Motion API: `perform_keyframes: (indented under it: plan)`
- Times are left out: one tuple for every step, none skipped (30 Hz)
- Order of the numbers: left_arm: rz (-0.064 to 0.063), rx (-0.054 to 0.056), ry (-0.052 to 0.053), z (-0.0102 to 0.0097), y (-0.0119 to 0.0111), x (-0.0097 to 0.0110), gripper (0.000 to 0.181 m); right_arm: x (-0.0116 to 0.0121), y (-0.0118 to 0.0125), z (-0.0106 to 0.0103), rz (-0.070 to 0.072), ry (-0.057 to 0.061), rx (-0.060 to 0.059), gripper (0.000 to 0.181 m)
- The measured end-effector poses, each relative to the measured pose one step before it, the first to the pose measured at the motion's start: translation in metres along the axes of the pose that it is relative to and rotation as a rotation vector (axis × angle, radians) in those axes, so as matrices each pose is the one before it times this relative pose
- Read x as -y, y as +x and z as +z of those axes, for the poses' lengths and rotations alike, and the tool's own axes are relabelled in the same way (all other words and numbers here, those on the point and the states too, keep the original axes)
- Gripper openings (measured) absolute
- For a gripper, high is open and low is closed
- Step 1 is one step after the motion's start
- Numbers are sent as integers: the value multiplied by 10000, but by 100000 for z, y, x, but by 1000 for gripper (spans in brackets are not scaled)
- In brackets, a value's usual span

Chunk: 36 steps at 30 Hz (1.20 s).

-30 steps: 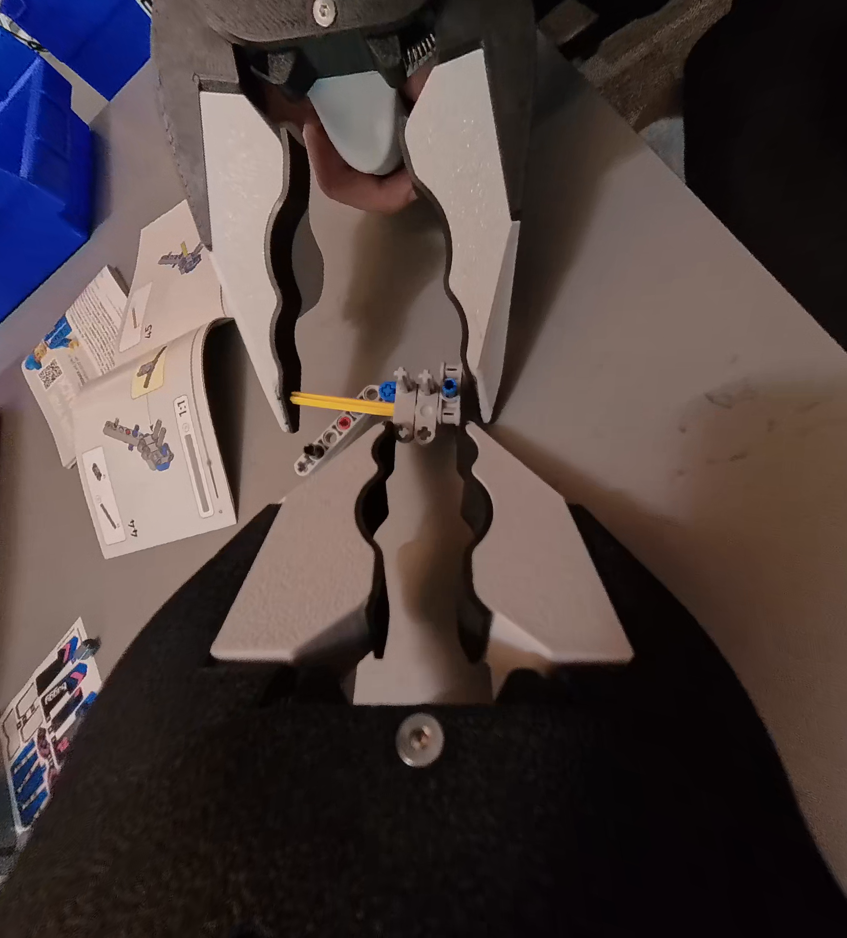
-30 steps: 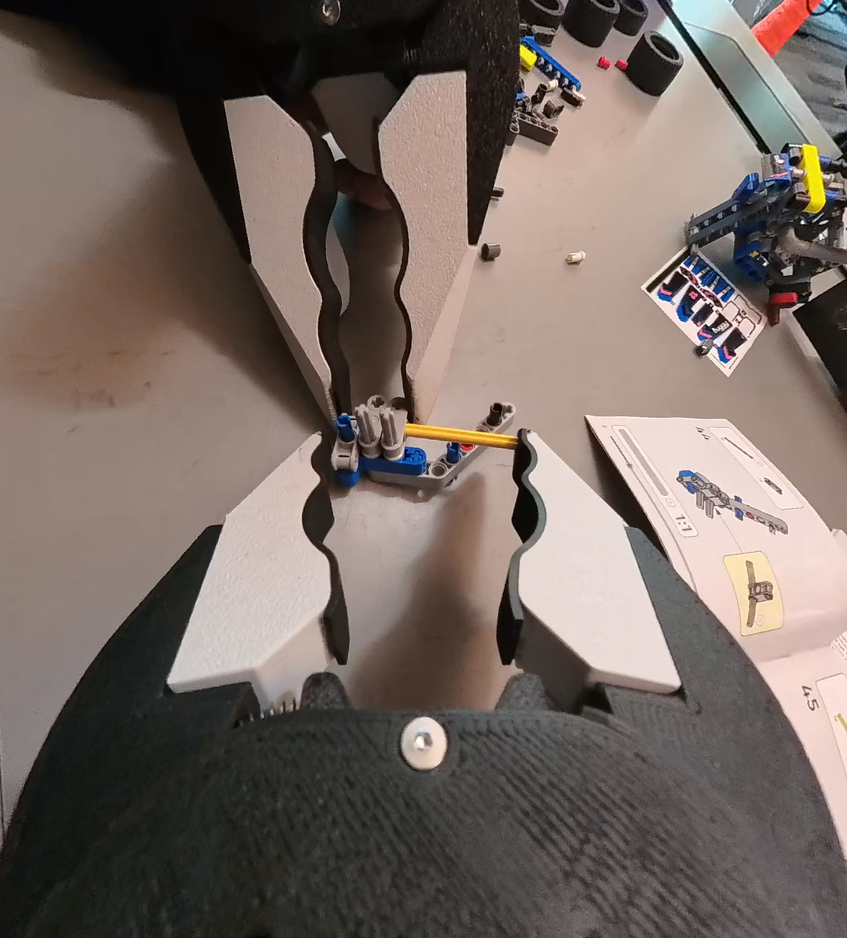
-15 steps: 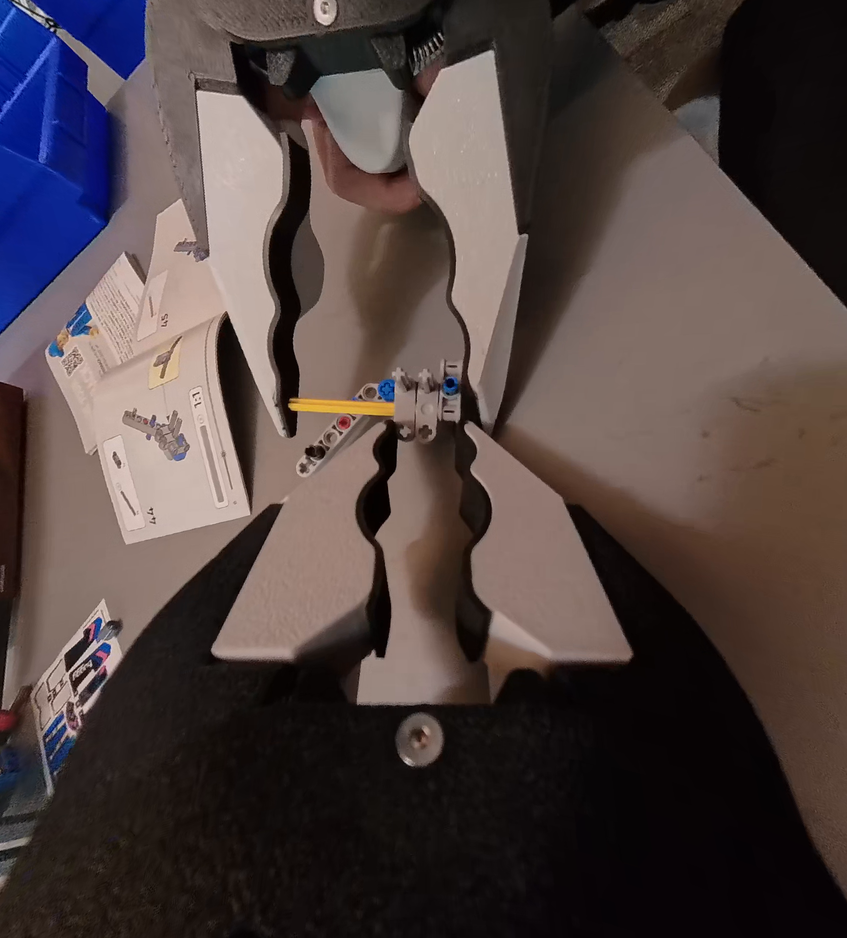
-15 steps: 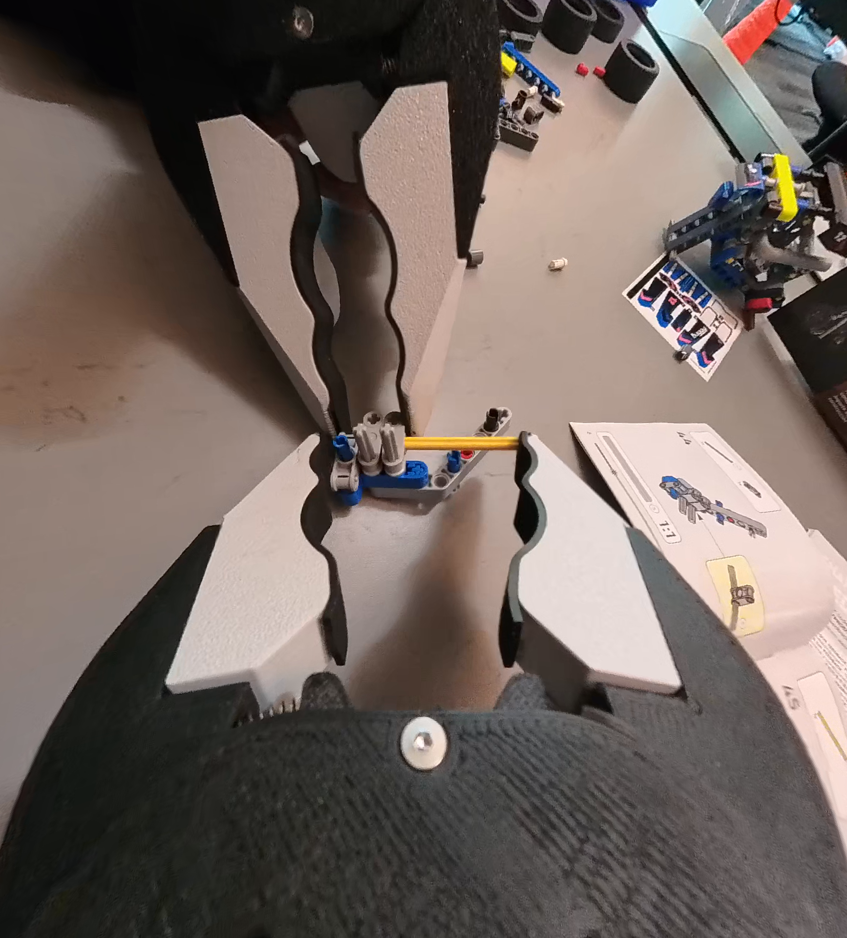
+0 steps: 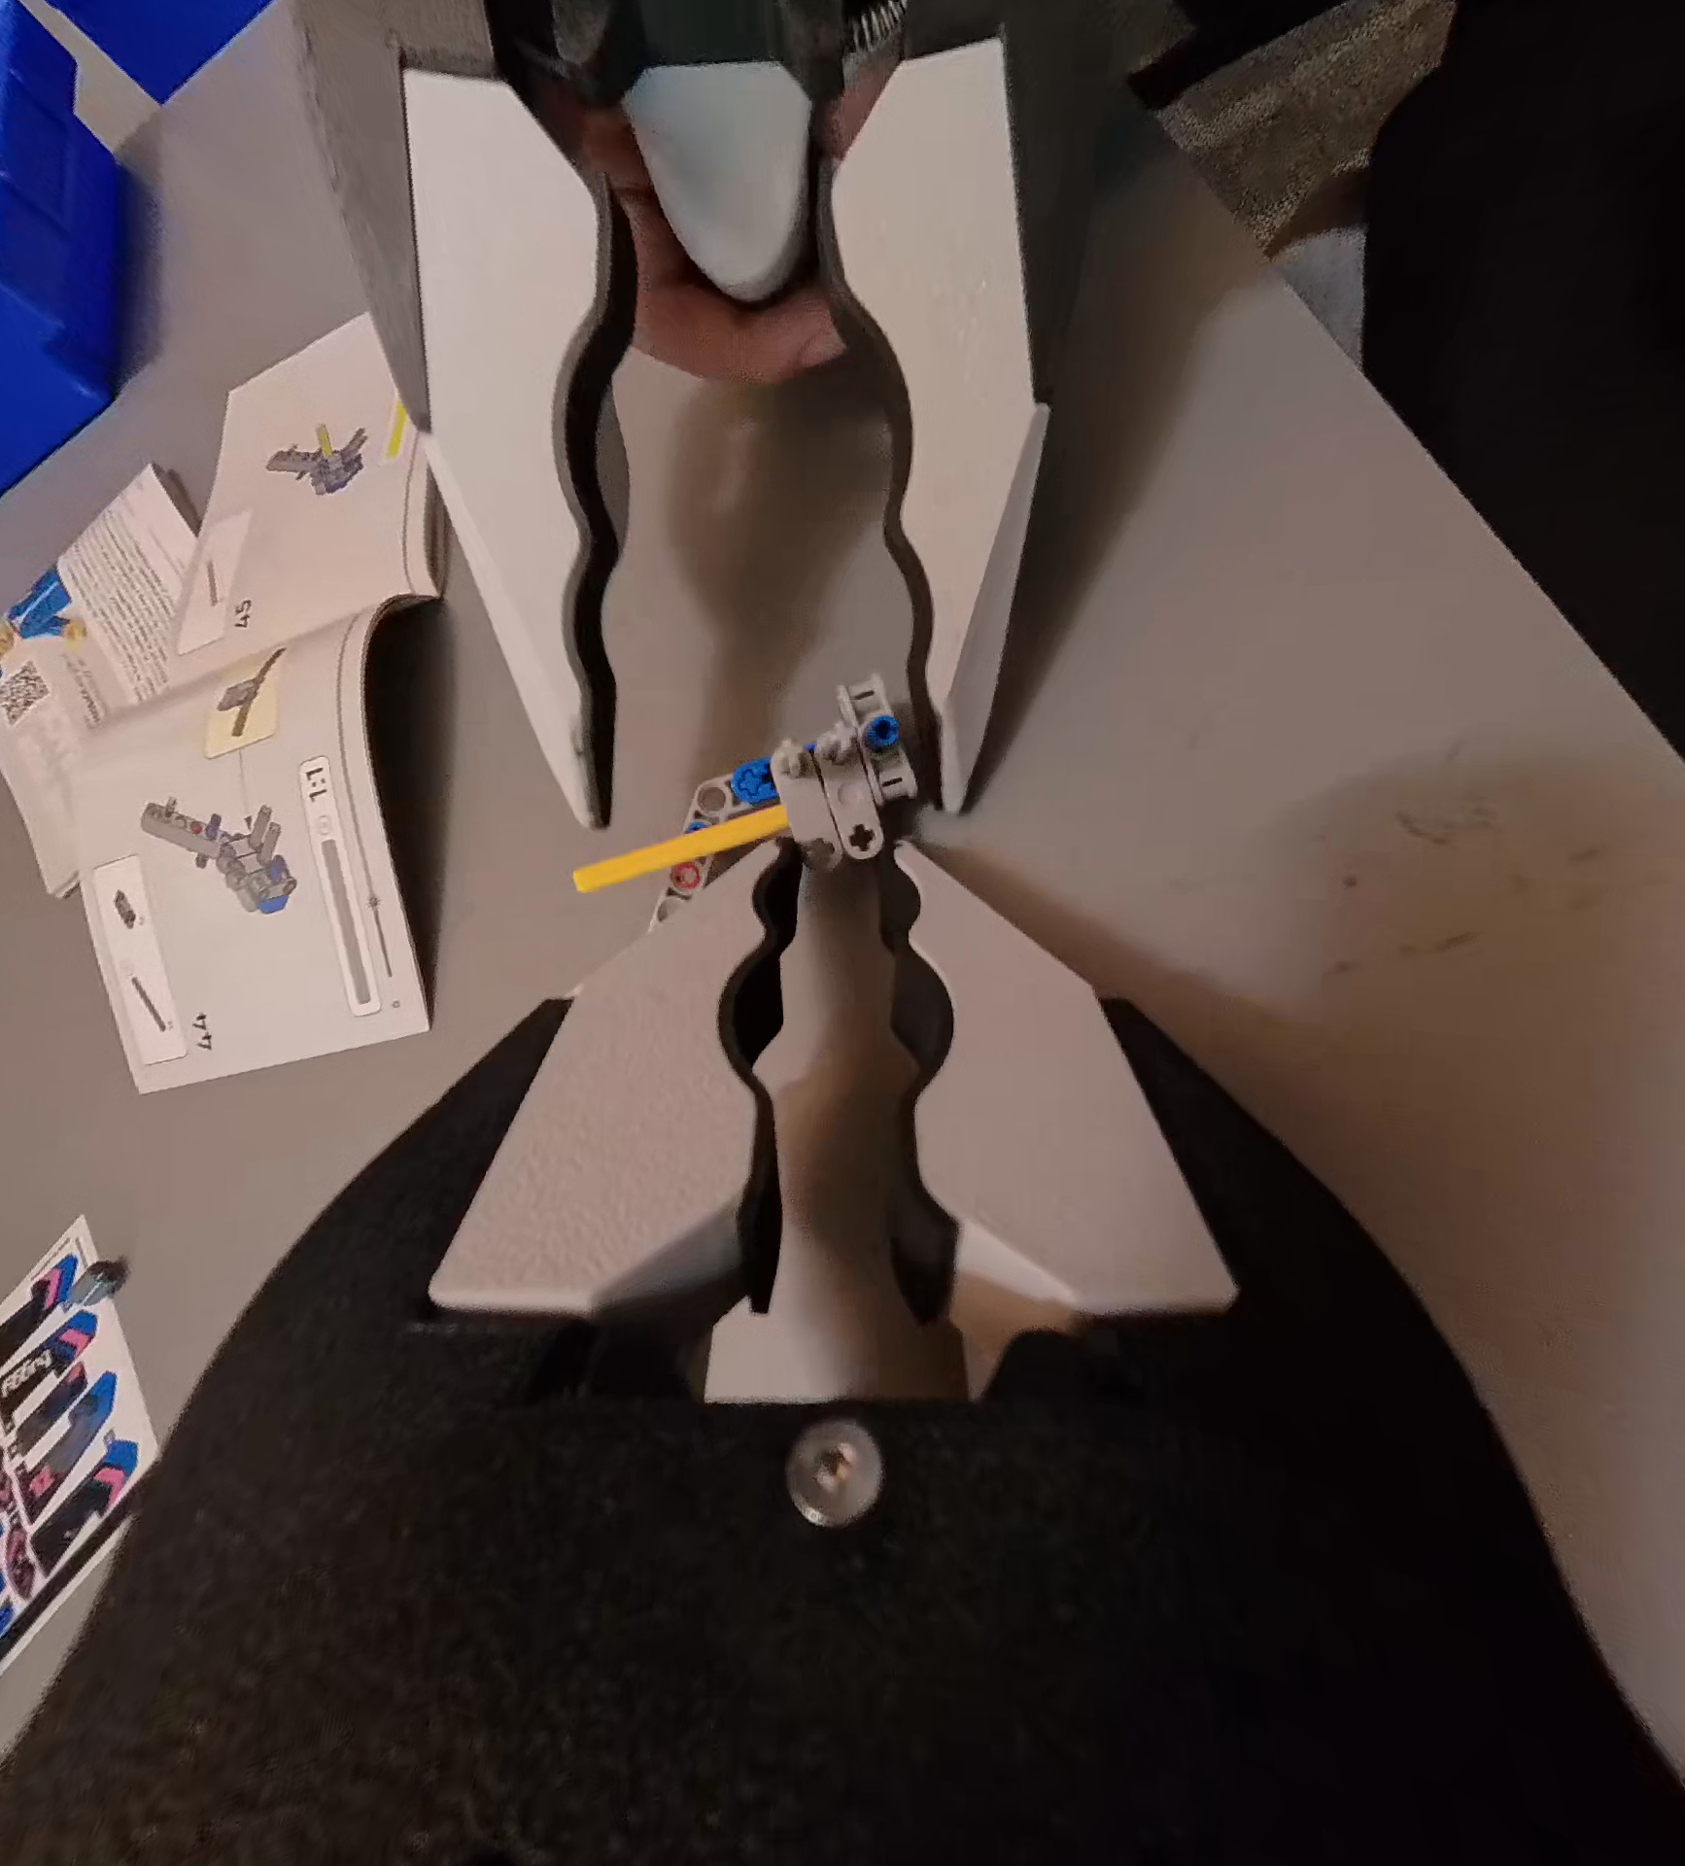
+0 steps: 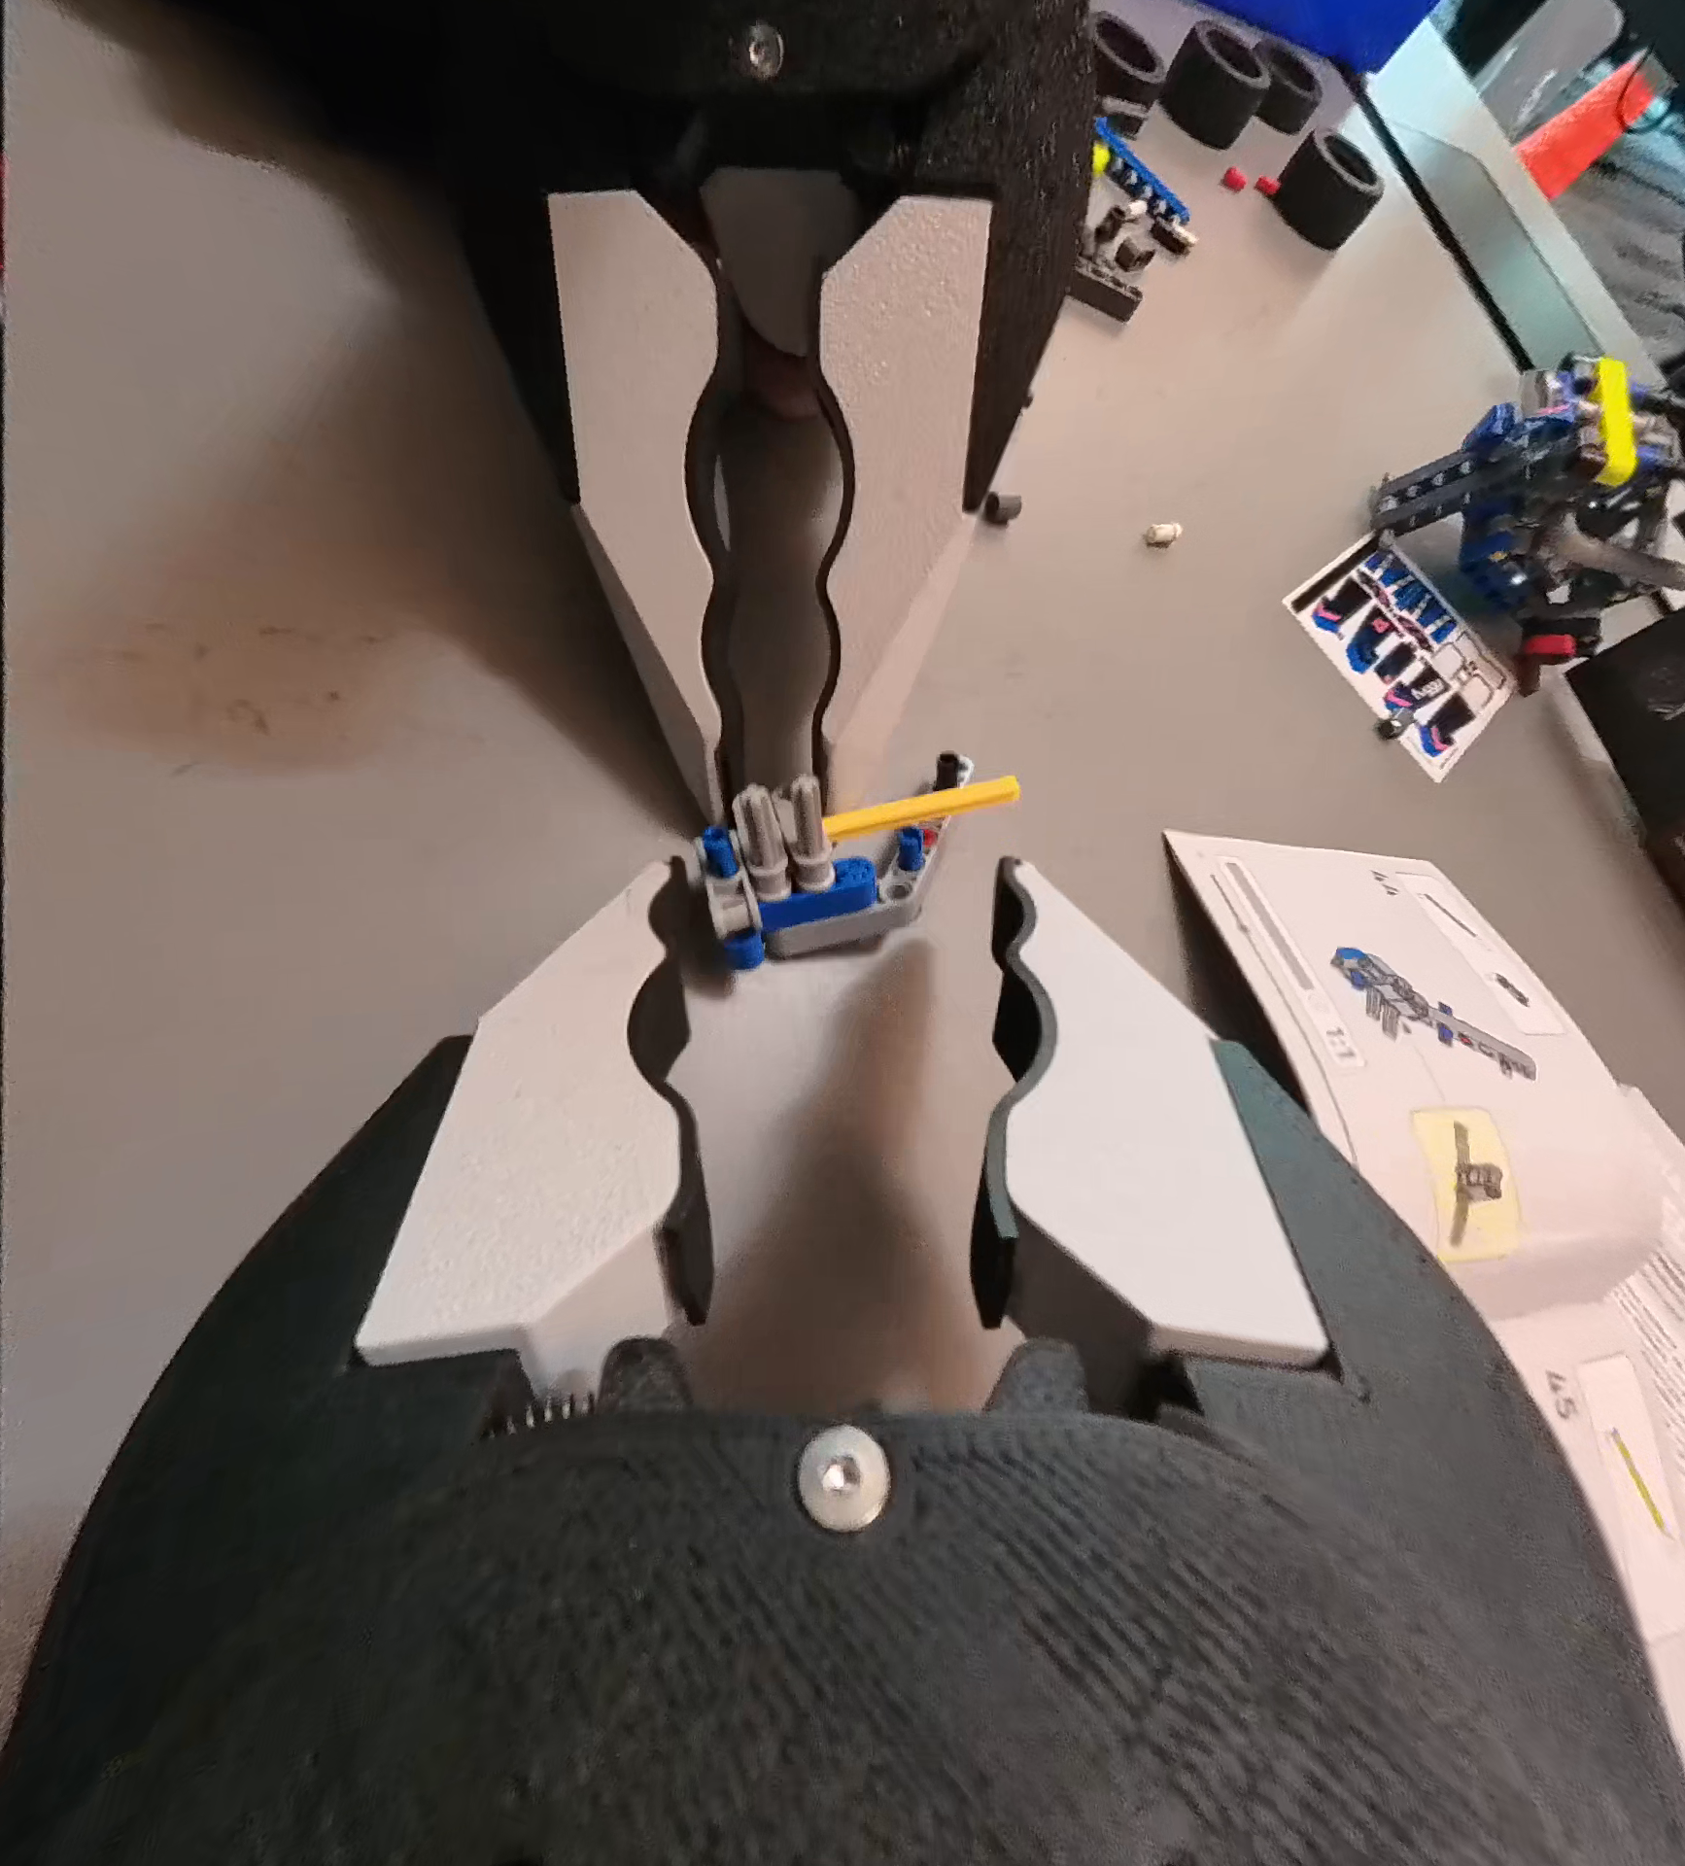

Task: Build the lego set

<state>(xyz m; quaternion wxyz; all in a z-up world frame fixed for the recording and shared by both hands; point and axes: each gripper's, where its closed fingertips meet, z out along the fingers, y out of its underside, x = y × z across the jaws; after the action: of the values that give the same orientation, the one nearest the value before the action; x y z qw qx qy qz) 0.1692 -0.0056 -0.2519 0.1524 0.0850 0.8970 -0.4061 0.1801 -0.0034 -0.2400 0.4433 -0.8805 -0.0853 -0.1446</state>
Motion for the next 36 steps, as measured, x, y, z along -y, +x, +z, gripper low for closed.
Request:
perform_keyframes:
  plan:
    - [57,55,11,4,-72,6,12,-198,-135,-437,-12,-11,160,53]
    - [39,81,5,21,-124,3,12,-88,-43,-455,9,40,101,53]
    - [26,24,-5,19,-54,-17,12,38,-181,-464,-76,101,177,48]
    - [19,-18,6,6,2,5,12,219,-326,-385,-139,185,253,40]
    - [23,53,-2,-30,-92,15,12,313,28,-231,-70,193,45,39]
    - [72,36,-25,-24,-46,-11,12,277,175,-41,-50,125,-29,38]
    - [115,3,-12,-26,16,23,11,309,-25,89,-91,122,73,29]
    - [101,65,11,-20,-51,53,11,221,-141,222,-64,61,110,21]
    - [78,54,-33,-12,-58,-24,11,-37,-416,290,-53,-88,282,16]
    - [70,-16,-98,8,34,-162,11,-99,-63,253,-29,-95,34,16]
    - [7,26,-59,-14,-40,-160,12,43,126,64,2,34,-101,15]
    - [-68,63,17,-38,-128,-76,12,-134,5,10,77,-50,-8,12]
    - [-74,8,63,-20,-74,20,12,-93,-177,25,113,-26,91,9]
    - [-48,-38,60,-3,8,26,12,16,59,-15,89,72,-89,9]
    - [-49,-58,16,11,56,-26,12,-53,-24,15,40,47,-68,10]
    - [-49,-49,6,5,44,-9,12,-40,-118,22,61,48,-24,9]
    - [-27,19,-14,7,-46,-26,13,-73,64,-11,59,-4,-128,11]
    - [9,73,-31,16,-84,-24,12,-170,274,-73,-25,-120,-276,20]
    - [53,32,-21,25,-12,-12,12,-171,51,-88,-72,-147,-108,27]
    - [66,-17,-7,-6,63,24,12,-279,-280,-18,-33,-214,173,29]
    - [27,7,1,-1,3,33,11,-227,-116,91,43,-167,98,27]
    - [-18,-5,-16,9,1,-15,11,-86,-113,146,-18,-58,97,16]
    - [-30,-29,-27,-5,12,-39,11,55,171,60,-67,48,-123,11]
    - [-42,39,-2,-20,-92,-44,11,-31,57,-8,-133,-12,-61,8]
    - [-77,39,16,-20,-103,-21,11,-31,27,21,-60,-36,-49,7]
    - [-93,-26,7,-8,-11,-22,11,-4,30,39,44,-14,-29,8]
    - [-53,-24,-13,1,-21,-60,11,17,58,88,181,24,-36,7]
    - [-11,-34,30,-31,0,-35,12,56,0,53,268,74,22,7]
    - [-40,-86,100,-82,50,53,12,74,-30,26,294,45,71,7]
    - [-86,-106,97,-89,67,85,16,29,121,6,305,-22,-7,8]
    - [-103,-85,27,-48,43,21,21,33,154,18,248,-4,-24,7]
    - [-103,-44,-13,-13,-6,-17,25,-20,141,55,174,-38,-29,7]
    - [-75,13,-3,-2,-60,-5,28,-65,176,73,127,-63,-58,7]
    - [-56,21,-4,-9,-56,1,30,-50,17,92,135,-69,44,7]
    - [-63,29,-23,27,-53,-20,30,49,-77,94,152,-26,87,7]
    - [-61,78,-35,47,-113,-9,29,40,78,95,98,-22,-27,7]
